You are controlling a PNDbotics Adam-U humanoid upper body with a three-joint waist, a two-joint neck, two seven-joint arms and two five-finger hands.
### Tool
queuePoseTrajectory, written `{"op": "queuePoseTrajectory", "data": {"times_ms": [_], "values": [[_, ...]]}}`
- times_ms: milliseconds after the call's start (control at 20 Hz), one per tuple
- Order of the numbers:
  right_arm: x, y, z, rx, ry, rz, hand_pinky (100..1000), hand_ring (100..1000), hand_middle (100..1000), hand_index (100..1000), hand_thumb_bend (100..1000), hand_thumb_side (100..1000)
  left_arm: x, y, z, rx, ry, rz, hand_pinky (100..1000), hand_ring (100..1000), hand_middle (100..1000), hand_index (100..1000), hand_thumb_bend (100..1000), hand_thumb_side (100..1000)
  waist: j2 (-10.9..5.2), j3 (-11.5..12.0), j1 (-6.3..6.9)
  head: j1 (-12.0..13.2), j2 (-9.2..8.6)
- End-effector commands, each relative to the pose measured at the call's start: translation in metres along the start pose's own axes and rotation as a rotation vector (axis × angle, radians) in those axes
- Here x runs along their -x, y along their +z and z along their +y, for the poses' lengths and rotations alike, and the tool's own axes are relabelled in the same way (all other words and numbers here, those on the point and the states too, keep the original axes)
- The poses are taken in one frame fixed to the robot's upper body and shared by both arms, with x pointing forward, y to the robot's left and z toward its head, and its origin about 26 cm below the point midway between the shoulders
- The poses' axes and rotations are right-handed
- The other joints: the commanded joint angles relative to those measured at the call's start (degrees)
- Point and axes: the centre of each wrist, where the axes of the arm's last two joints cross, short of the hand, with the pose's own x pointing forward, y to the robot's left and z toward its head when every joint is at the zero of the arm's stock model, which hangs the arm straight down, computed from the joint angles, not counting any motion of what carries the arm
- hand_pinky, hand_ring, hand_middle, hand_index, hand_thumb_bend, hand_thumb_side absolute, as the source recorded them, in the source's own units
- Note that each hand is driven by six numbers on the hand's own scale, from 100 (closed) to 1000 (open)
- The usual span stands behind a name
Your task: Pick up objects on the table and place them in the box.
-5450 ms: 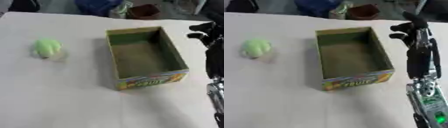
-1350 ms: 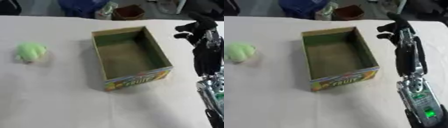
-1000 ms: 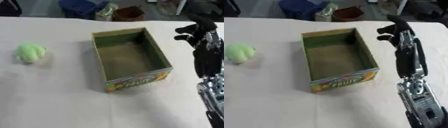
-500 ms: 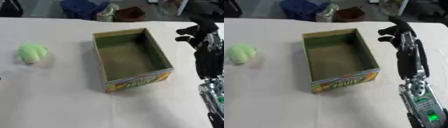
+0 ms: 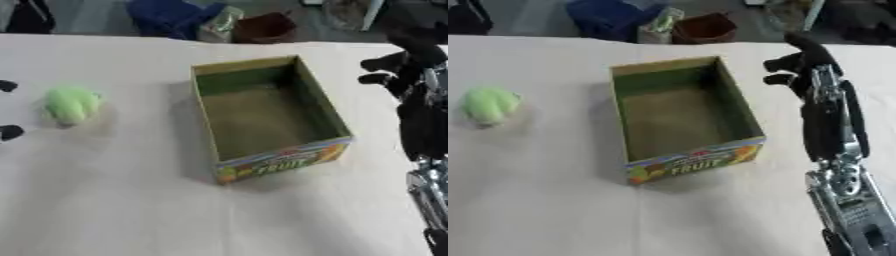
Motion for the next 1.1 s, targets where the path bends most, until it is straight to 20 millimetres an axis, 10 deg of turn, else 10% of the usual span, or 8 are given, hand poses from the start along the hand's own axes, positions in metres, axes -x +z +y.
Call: {"op": "queuePoseTrajectory", "data": {"times_ms": [50, 1100], "values": [[-0.006, -0.003, -0.002, -0.009, -0.001, -0.026, 638, 714, 545, 865, 100, 1000, 0.003, -0.001, 0.013, 0.0, -0.01, 0.008, 688, 768, 864, 990, 551, 916, -1.15, -0.2, 0.31, 0.4, 0.39], [-0.006, -0.002, 0.001, -0.023, -0.01, -0.019, 639, 716, 542, 868, 100, 1000, -0.017, -0.054, 0.024, 0.007, -0.003, 0.018, 720, 796, 881, 1000, 559, 877, -1.06, -1.5, 0.34, 1.2, 0.47]]}}
